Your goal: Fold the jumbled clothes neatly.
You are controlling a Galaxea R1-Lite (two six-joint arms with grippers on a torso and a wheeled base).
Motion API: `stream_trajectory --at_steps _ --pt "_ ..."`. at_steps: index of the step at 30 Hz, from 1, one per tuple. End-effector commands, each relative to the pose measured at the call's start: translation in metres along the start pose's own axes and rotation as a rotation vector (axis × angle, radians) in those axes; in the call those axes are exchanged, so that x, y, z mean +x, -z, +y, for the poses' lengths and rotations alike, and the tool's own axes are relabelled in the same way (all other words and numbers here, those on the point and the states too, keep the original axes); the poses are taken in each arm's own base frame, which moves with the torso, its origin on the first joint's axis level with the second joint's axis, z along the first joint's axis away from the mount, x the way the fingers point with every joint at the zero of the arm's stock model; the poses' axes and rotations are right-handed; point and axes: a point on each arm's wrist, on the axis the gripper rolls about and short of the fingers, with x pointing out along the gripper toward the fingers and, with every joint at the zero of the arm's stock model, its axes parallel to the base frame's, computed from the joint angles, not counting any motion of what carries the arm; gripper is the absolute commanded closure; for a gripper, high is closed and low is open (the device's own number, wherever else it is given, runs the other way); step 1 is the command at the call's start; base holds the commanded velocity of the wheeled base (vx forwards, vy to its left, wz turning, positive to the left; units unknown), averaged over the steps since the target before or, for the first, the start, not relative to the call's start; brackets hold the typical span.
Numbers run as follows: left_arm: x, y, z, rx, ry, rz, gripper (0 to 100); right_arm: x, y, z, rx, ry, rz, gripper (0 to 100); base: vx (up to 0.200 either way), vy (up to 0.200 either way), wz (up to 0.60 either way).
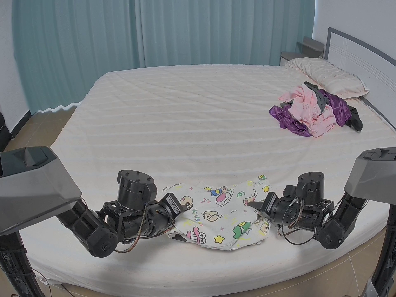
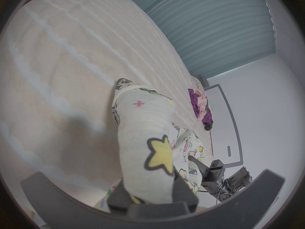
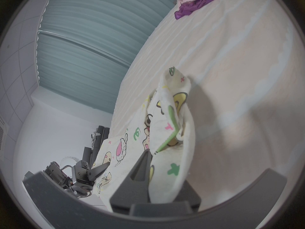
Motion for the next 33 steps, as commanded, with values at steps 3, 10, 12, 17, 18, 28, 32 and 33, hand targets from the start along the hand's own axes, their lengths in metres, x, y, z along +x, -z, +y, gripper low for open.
stream_trajectory --at_steps 3,10,12,17,18,28,32,33 --pt "0.0 -0.001 -0.004 0.0 0.013 -0.006 100 -0.005 -0.007 0.002 0.003 -0.008 -0.023 100 0.0 -0.2 0.0" --pt "0.0 -0.002 -0.005 0.0 0.019 -0.008 100 -0.005 -0.008 0.002 0.002 -0.007 -0.031 100 0.0 -0.2 0.0" --pt "0.001 -0.002 -0.005 -0.001 0.021 -0.008 100 -0.005 -0.009 0.001 0.003 -0.006 -0.032 100 0.0 -0.2 0.0" --pt "0.002 -0.004 -0.009 -0.026 0.036 -0.016 100 -0.005 -0.01 0.001 0.004 -0.005 -0.037 100 0.0 -0.2 0.0" --pt "0.003 -0.004 -0.009 -0.026 0.036 -0.016 100 -0.006 -0.01 0.001 0.003 -0.004 -0.039 100 0.0 -0.2 0.0" --pt "0.005 -0.004 -0.007 -0.026 0.03 -0.013 100 -0.005 -0.014 -0.001 0.007 -0.002 -0.05 100 0.0 -0.2 0.0" --pt "0.005 -0.004 -0.007 -0.026 0.03 -0.013 100 -0.005 -0.015 -0.002 0.009 0.0 -0.054 100 0.0 -0.2 0.0" --pt "0.005 -0.004 -0.007 -0.026 0.031 -0.014 100 -0.005 -0.015 -0.002 0.009 0.002 -0.055 100 0.0 -0.2 0.0"
